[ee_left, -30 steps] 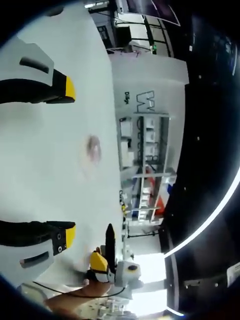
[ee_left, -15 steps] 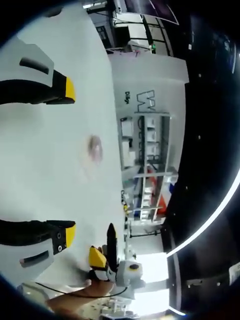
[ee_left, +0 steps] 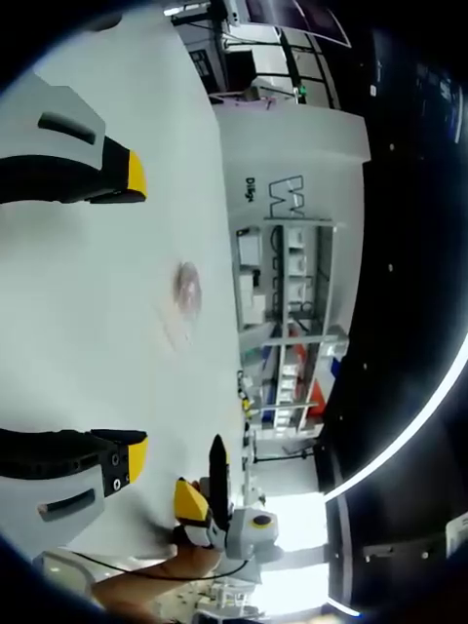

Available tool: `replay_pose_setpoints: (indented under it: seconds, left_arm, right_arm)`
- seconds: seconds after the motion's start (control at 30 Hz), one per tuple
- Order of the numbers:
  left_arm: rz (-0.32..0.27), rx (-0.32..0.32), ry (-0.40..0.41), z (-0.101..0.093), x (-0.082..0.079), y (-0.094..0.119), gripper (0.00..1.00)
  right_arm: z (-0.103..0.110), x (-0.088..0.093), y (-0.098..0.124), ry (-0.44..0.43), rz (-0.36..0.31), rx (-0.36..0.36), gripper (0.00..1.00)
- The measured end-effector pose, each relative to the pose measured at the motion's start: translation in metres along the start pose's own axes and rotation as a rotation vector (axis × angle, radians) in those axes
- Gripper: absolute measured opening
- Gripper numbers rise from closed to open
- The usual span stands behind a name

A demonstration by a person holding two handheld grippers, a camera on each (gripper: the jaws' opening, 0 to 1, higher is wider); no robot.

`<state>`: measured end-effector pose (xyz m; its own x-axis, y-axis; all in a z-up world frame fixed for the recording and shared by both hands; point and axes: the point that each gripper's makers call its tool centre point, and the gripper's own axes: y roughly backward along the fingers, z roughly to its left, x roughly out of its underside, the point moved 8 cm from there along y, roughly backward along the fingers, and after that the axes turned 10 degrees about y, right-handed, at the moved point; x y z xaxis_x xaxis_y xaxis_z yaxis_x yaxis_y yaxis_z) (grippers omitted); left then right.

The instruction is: Open the resealable bag by pulling the two sides of the seal apart until the entire bag opening is separated and visibly accessible.

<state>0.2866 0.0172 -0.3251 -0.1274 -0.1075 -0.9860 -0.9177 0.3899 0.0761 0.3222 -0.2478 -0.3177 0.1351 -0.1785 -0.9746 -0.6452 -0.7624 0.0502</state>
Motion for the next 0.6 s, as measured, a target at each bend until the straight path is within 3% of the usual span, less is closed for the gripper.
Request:
replay_pose_setpoints:
  seconds: [0.6]
  left_arm:
    - [-0.023, 0.008, -0.002, -0.0009, -0.0018, 0.0006, 0.96]
  right_arm:
    - [-0.0023, 0.0006, -0.0066, -0.004, 0.012, -0.007, 0.93]
